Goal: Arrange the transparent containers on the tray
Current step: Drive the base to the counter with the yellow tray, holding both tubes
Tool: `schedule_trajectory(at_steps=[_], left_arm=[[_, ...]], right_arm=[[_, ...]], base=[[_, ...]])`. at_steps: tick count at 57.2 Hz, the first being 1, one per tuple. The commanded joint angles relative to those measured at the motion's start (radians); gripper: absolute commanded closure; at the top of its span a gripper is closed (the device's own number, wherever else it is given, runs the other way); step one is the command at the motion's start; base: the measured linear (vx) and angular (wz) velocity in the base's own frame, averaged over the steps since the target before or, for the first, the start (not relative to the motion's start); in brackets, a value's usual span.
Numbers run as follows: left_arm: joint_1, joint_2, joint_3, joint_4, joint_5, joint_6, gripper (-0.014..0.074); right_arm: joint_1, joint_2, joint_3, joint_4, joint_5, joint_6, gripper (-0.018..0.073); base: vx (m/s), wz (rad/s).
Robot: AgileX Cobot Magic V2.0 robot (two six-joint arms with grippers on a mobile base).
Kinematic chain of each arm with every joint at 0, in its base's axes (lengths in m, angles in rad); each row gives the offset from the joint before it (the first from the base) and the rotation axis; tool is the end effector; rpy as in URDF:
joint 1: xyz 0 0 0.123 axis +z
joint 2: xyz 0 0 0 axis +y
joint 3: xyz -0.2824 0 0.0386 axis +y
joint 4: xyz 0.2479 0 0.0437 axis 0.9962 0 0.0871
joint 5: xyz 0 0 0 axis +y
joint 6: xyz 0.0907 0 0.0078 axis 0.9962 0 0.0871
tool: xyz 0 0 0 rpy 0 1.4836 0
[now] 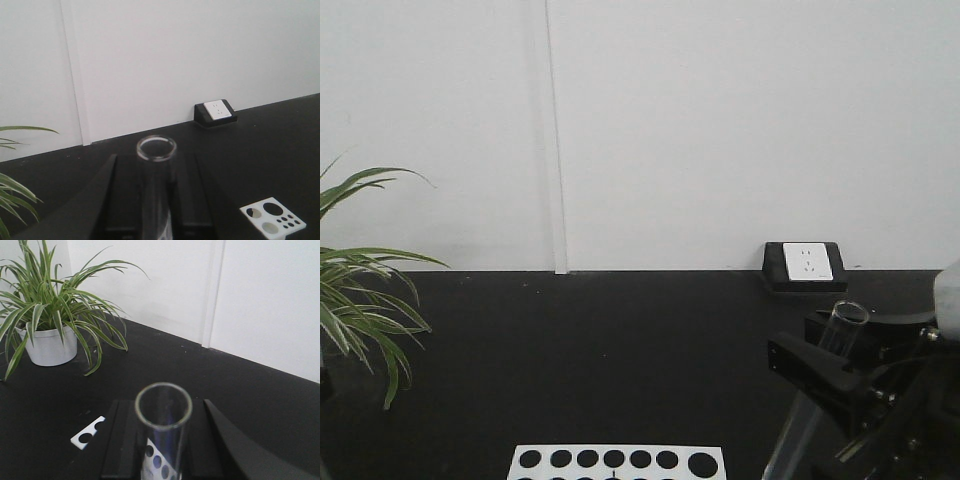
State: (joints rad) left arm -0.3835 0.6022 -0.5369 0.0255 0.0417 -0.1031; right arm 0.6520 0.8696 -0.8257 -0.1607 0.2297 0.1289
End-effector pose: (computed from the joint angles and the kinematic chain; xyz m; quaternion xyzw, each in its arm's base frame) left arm 0.1209 -0.0487 0.3403 0.1084 0.7058 -0.1596 0.6816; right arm 0.1501 0.1104 0.3797 -0.2453 0.7287 0.1830 0.6126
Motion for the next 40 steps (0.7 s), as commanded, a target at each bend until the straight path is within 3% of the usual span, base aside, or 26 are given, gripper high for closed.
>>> schedule_trajectory(at_steps=[1, 40], left_arm=[[-0.006, 0.001, -0.038, -0.009, -0.093, -0.006, 0.0395], [-0.006, 0.001, -0.038, -0.009, -0.093, -0.006, 0.0395]], right_arm=[[-0.002, -0.012, -0.031, -0.005, -0.084, -0.009, 0.0568], [-0.002, -0.012, -0.031, -0.005, -0.082, -0.009, 0.0568]], base=[[-0.08, 0.01], [-0.17, -0.01]])
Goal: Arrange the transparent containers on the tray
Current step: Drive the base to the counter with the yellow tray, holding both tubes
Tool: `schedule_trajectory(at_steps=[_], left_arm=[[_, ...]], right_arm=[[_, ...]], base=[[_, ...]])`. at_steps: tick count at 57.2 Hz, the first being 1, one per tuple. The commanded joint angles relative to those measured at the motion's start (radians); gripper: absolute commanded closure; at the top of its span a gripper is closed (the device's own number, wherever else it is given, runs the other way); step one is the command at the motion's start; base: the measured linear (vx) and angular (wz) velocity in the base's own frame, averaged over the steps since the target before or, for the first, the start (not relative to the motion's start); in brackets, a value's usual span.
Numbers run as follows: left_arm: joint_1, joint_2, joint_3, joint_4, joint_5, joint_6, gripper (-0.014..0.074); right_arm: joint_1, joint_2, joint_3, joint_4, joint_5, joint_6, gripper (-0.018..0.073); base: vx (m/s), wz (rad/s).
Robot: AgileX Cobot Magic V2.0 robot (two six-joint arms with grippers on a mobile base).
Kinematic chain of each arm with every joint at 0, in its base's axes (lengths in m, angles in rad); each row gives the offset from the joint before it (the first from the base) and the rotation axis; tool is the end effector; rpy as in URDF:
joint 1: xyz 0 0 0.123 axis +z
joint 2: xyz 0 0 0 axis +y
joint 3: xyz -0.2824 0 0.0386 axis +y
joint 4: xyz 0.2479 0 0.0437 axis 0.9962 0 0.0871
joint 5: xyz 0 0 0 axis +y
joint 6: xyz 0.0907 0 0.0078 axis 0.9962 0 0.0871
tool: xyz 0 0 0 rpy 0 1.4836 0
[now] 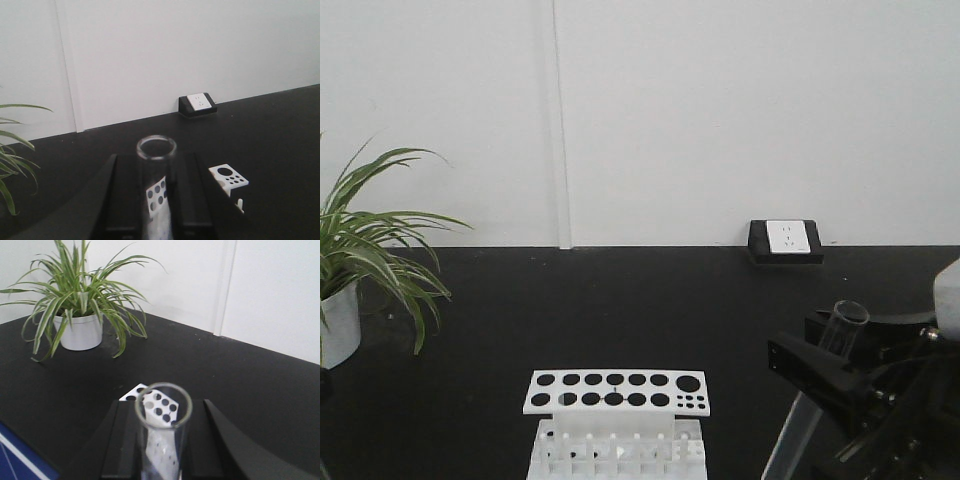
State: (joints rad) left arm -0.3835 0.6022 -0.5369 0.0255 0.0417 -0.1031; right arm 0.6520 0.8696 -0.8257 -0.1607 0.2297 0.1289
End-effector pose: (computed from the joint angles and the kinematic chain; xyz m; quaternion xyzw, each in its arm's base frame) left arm 0.1209 -0.0487 0.3403 0.1084 0.7058 -0.1596 0.6816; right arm 0.1501 0.1104 0.3797 -0.2453 0.7287 0.1830 0.6126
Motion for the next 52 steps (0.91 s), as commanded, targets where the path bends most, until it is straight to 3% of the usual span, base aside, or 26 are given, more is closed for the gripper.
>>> schedule_trajectory(at_steps=[1, 52], left_arm=[[-0.006, 0.001, -0.038, -0.009, -0.093, -0.006, 0.0395], [-0.006, 0.001, -0.038, -0.009, -0.093, -0.006, 0.0395]], right_arm=[[-0.002, -0.012, -0.031, -0.005, -0.082, -0.009, 0.0568], [-0.002, -0.012, -0.031, -0.005, -0.082, -0.009, 0.0568]], base=[[-0.26, 0.03], [-0.31, 0.18]])
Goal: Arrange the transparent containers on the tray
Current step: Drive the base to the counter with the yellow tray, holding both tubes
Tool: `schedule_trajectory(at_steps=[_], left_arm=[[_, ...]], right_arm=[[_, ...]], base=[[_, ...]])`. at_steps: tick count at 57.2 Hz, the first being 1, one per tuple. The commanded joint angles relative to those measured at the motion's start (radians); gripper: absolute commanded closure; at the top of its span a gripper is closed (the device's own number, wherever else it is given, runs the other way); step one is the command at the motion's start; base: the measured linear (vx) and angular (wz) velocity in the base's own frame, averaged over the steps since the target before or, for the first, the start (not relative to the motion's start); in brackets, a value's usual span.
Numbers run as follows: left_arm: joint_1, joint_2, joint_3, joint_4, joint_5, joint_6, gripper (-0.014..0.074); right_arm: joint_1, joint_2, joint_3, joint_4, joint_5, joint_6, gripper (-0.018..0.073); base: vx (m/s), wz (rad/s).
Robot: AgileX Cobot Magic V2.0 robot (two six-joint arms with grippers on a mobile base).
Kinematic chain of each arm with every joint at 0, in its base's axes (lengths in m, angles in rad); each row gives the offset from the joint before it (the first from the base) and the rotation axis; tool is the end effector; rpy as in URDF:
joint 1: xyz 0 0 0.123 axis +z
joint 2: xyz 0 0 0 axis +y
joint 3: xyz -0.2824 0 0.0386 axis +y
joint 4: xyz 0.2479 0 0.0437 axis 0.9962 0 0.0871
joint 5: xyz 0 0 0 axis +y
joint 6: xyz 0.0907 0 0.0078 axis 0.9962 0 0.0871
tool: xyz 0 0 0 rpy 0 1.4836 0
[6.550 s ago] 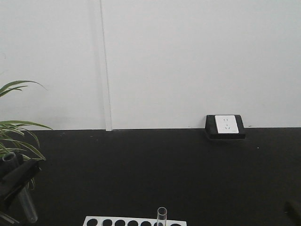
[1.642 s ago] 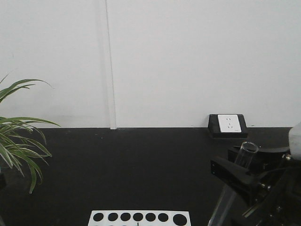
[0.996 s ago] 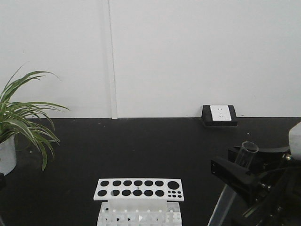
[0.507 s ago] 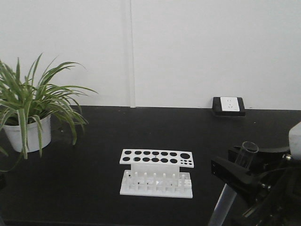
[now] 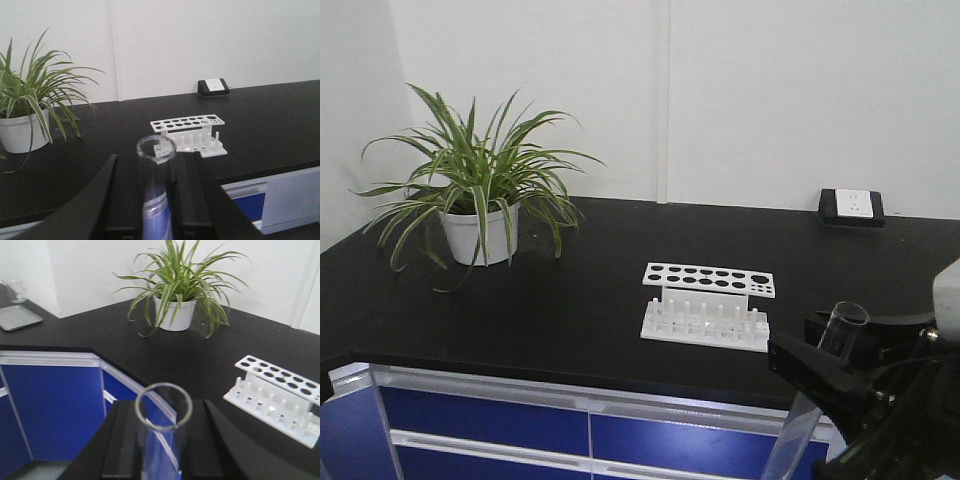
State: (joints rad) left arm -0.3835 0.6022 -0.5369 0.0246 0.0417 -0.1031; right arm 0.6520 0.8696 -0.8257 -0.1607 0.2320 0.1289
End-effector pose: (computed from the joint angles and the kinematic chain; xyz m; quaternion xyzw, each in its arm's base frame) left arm 0.1209 -0.0487 0.3403 0.1081 0.7058 -0.1599 0.6816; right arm 0.1501 0.1103 0.3795 -0.2454 0.7294 0.1826 0.6118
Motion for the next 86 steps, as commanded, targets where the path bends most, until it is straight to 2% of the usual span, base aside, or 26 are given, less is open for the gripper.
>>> schedule_trajectory(at_steps=[1, 86], left_arm=[[-0.006, 0.001, -0.038, -0.008, -0.093, -0.006, 0.0395], [-0.006, 0.001, -0.038, -0.008, -0.093, -0.006, 0.0395]], right_arm=[[-0.002, -0.012, -0.031, -0.005, -0.085, -0.009, 0.0568], [-0.002, -0.012, -0.031, -0.005, -0.086, -0.009, 0.0568]], base=[[-0.33, 0.18], [-0.30, 0.21]])
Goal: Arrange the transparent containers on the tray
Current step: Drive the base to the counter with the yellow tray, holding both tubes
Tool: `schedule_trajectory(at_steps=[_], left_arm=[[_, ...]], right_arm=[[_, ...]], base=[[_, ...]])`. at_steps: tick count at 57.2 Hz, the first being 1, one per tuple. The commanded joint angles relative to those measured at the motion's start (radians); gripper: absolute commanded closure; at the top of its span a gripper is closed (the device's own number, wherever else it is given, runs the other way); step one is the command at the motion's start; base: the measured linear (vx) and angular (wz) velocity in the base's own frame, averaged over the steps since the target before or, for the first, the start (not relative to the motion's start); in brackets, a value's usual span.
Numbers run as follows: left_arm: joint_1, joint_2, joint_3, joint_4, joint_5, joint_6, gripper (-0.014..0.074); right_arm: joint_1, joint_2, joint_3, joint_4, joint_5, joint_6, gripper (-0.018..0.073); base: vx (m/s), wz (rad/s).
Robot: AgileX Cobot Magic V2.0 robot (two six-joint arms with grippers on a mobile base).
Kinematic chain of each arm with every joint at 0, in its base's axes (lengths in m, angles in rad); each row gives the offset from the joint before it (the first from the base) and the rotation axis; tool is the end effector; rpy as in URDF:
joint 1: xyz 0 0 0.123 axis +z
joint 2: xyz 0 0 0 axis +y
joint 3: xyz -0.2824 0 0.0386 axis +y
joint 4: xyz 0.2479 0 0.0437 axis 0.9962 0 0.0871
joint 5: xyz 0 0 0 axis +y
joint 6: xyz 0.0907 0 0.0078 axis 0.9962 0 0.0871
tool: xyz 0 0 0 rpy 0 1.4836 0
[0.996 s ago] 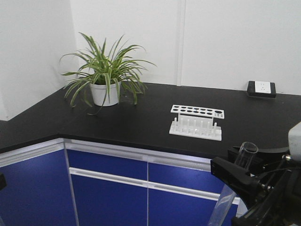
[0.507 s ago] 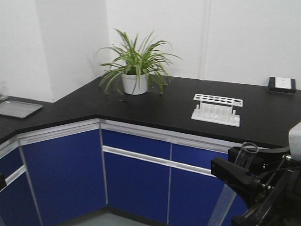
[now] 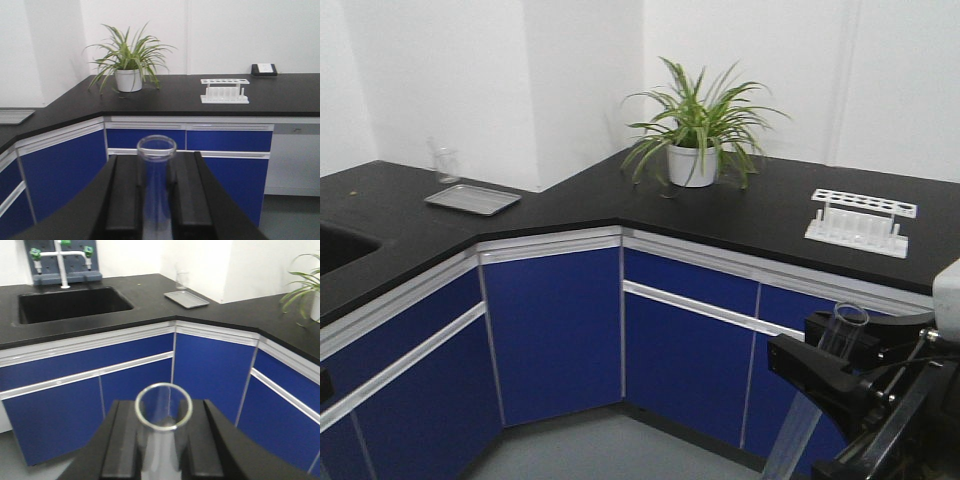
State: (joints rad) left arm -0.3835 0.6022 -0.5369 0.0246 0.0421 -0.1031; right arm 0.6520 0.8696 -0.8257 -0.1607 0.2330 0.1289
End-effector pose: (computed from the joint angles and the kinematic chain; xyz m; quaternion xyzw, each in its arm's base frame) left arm 0.1209 -0.0487 0.3402 0.1081 0.7060 -0.1599 0.6814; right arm 0.1501 0.1103 0.3794 -0.2454 0.7298 0.1824 0.6115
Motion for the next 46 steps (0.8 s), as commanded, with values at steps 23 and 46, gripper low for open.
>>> schedule_trajectory(at_steps=[23, 46], left_arm=[[-0.006, 0.001, -0.038, -0.008, -0.093, -0.006, 0.0395], [-0.006, 0.001, -0.038, -0.008, -0.093, -0.006, 0.0395]], right_arm=[[-0.002, -0.012, -0.031, -0.005, -0.086, -0.009, 0.0568], [-0.002, -0.012, -0.031, -0.005, -0.086, -0.009, 0.0568]], base=[[-0.14, 0.32], [-0.02, 0.31]])
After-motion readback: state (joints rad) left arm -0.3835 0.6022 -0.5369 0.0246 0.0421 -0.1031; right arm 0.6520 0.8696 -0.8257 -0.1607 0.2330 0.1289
